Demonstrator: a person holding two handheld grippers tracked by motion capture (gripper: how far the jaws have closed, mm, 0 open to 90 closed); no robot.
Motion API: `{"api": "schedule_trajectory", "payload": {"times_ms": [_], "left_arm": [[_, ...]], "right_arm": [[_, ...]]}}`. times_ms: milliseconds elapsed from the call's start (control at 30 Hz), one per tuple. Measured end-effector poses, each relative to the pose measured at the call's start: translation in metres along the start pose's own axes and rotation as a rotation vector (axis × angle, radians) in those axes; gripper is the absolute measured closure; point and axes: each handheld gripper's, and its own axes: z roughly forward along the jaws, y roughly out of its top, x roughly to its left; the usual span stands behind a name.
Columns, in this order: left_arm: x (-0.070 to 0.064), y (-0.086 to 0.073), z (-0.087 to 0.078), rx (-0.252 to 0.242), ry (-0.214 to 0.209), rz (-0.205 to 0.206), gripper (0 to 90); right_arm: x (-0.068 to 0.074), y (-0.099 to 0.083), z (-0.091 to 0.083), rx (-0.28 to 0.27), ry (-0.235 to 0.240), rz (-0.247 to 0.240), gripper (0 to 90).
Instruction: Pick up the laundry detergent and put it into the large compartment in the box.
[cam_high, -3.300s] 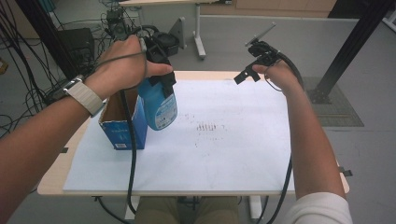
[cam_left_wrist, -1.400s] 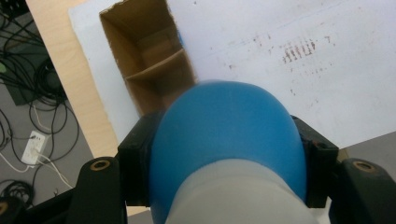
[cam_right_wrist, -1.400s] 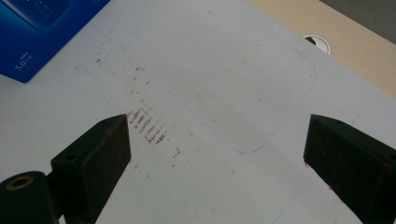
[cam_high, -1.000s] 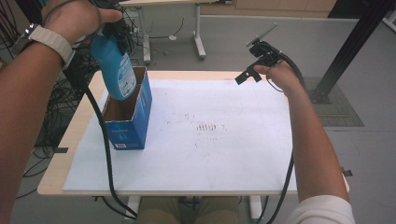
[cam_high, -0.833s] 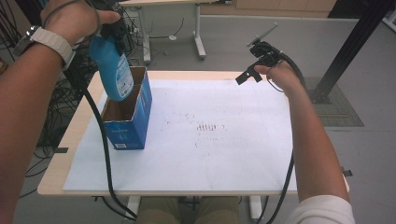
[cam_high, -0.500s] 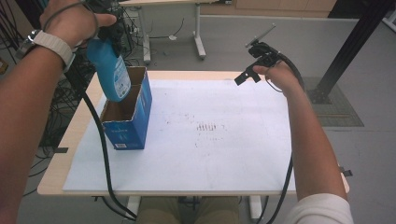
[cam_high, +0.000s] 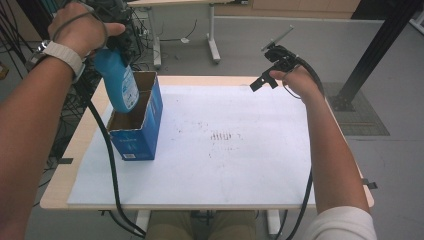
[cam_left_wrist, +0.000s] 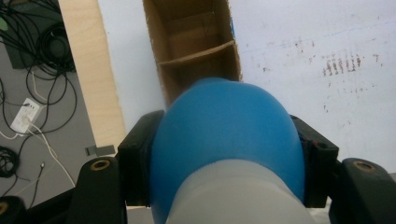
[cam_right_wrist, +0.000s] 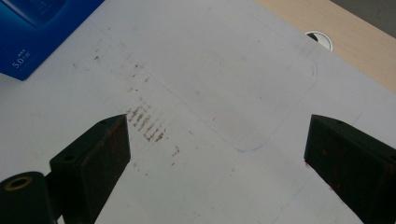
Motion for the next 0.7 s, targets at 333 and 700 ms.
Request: {"api": "schedule_trajectory", "payload": {"times_ms": [333, 700], "left_arm": [[0.001, 0.001, 0.018, 0.010, -0.002, -0.013, 37.2], [0.002, 0.000, 0.037, 0.014, -0.004, -0.009, 37.2]], "right_arm": [[-0.001, -0.002, -0.002, -0.004, -0.002, 0.006, 7.0], [-0.002, -0.002, -0.001, -0.002, -0.001, 0.003, 6.9]]}}
